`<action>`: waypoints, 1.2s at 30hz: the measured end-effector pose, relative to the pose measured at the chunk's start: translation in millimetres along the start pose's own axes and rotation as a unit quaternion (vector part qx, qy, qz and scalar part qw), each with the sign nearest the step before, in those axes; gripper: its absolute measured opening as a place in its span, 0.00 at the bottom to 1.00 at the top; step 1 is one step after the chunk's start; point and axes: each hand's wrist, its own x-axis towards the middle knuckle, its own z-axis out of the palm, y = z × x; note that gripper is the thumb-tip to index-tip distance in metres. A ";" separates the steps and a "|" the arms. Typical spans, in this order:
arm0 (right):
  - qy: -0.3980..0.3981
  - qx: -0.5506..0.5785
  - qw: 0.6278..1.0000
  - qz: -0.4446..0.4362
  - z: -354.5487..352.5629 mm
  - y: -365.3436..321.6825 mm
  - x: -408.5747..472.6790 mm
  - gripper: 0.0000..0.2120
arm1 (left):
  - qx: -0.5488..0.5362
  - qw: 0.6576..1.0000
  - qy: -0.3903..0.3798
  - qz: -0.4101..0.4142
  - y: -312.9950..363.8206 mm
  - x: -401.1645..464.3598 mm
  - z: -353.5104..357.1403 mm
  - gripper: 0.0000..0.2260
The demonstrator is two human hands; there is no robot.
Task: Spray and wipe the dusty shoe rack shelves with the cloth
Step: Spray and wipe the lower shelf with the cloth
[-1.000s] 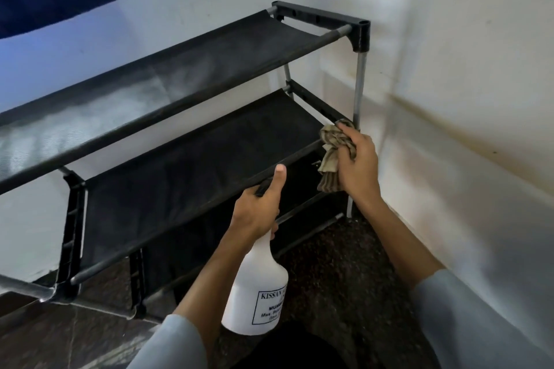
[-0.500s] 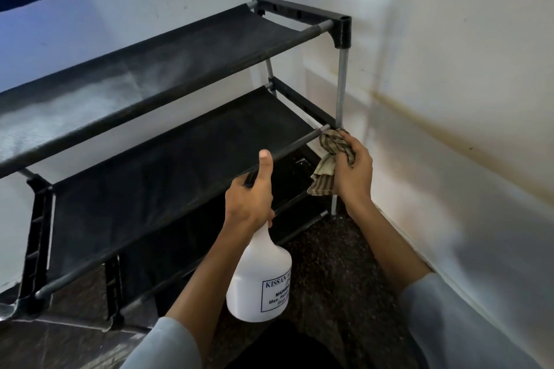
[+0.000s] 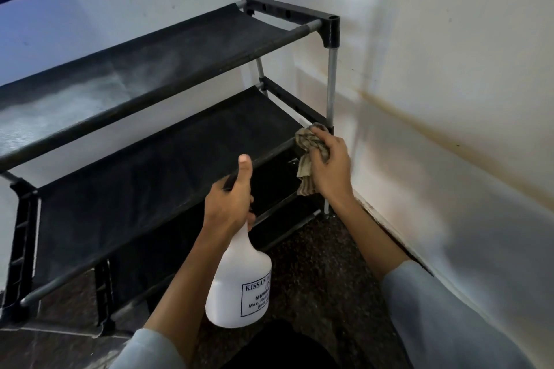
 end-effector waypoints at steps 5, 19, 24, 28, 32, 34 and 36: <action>-0.110 -0.077 0.985 -0.112 48.5 -18.2 -26.7 0.16 | -0.039 0.993 0.107 0.035 -33.5 -4.4 -16.5 0.35; -0.111 -0.467 0.875 -0.067 11.1 -24.5 51.8 0.17 | -0.062 0.978 0.196 0.024 -37.9 -5.7 -21.3 0.27; -0.182 -0.413 0.891 -0.038 52.8 -52.1 30.9 0.15 | -0.072 0.981 0.178 0.004 -40.1 0.1 -25.7 0.34; -0.331 -0.312 0.889 -0.060 87.2 -73.5 -17.9 0.12 | -0.064 0.982 0.177 -0.026 -42.1 1.9 -29.1 0.37; -0.276 -0.335 0.897 -0.086 69.9 -59.1 -1.7 0.08 | -0.076 0.983 0.165 -0.028 -41.4 1.2 -28.8 0.36; -0.195 -0.398 0.894 -0.057 48.4 -48.7 27.1 0.10 | -0.080 0.983 0.162 -0.026 -43.6 4.9 -30.3 0.36; -0.110 -0.463 0.880 -0.010 24.2 -42.9 51.5 0.13 | -0.084 0.984 0.153 -0.028 -46.9 8.2 -33.1 0.39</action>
